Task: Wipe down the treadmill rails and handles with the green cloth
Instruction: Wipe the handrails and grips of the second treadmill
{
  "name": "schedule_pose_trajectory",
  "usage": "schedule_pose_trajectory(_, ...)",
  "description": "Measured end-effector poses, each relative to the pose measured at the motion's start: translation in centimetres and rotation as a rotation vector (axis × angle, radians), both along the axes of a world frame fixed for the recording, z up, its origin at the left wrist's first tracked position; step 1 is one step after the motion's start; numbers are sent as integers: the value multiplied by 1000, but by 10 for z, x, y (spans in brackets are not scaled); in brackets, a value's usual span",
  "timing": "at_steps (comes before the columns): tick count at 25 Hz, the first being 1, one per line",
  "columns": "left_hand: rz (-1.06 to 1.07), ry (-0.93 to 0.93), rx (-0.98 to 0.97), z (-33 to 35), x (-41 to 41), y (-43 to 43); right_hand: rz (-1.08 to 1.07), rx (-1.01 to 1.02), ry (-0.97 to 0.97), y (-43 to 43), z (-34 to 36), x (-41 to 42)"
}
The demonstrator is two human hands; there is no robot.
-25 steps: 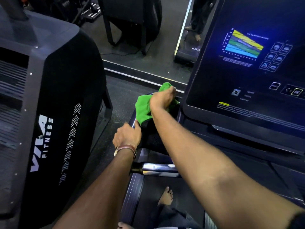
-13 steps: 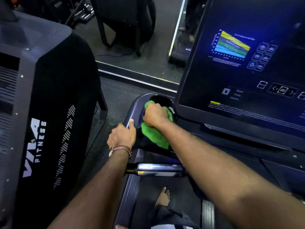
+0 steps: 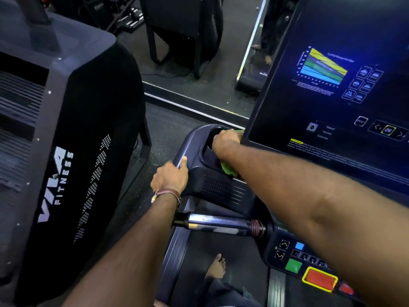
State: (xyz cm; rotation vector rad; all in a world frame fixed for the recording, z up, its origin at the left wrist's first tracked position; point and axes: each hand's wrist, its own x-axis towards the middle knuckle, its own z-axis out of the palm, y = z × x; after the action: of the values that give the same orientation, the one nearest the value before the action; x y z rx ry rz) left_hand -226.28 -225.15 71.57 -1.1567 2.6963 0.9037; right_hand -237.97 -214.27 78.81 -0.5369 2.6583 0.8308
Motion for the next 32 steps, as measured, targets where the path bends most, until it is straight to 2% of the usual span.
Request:
schedule_pose_trajectory(6, 14, -27, 22, 0, -4, -3, -87, -387, -126, -28, 3, 27)
schedule_pose_trajectory(8, 8, -20, 27, -1, -2, -4, -95, -605, 3, -28, 14, 22)
schedule_pose_trajectory(10, 17, -4, 16, -3, -1, -3, -37, -705, 116, -25, 9, 7)
schedule_pose_trajectory(13, 29, -13, 44, -3, -3, -3, -31, -730, -94, -26, -24, -3)
schedule_pose_trajectory(15, 41, -21, 69, -4, -3, -6, -14, -795, -158, -26, -42, 7)
schedule_pose_trajectory(17, 38, -25, 88, -6, -2, -9, 142, -808, -167, -14, -46, 27)
schedule_pose_trajectory(19, -23, -24, 129, -3, 2, -13, 294, -873, -255, 9, -46, 42)
schedule_pose_trajectory(21, -60, 29, 181, 1, 8, -17, 331, -888, -315, 26, -46, 30)
schedule_pose_trajectory(22, -68, 74, 205, 3, 14, -19, 313, -862, -294, 27, -46, 19)
schedule_pose_trajectory(26, -169, 157, 172, 10, 47, -22, 14, -815, -225, -18, -44, 14)
schedule_pose_trajectory(27, -190, 155, 161, 8, 58, -23, 78, -809, -266, -32, -45, 28)
schedule_pose_trajectory(30, -213, 125, 143, -1, 94, -29, 504, -811, -423, -30, -59, 79)
schedule_pose_trajectory(32, -224, 122, 147, -4, 117, -32, 603, -796, -375, -10, -54, 74)
